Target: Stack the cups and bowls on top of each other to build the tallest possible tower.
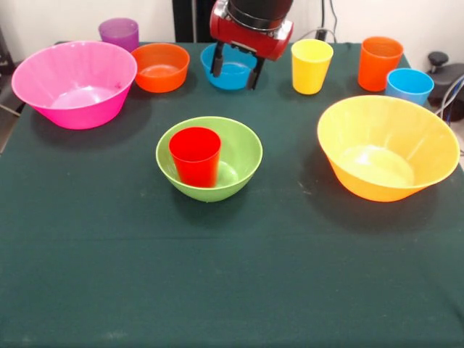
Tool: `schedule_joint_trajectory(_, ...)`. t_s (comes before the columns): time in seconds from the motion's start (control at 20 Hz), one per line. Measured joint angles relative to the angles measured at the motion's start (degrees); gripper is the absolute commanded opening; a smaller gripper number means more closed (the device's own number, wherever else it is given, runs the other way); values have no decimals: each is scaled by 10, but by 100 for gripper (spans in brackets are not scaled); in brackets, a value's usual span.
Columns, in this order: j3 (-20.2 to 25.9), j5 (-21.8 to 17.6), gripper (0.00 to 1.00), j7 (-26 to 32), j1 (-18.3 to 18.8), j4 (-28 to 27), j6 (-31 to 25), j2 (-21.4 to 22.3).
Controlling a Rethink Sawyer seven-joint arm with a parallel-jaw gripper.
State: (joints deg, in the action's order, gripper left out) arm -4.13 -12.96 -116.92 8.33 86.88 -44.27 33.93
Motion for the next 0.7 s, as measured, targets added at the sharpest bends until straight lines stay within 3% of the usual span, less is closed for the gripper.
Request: schedule_joint_trajectory(0.7,4,0,100,0,7,-38,8,-39)
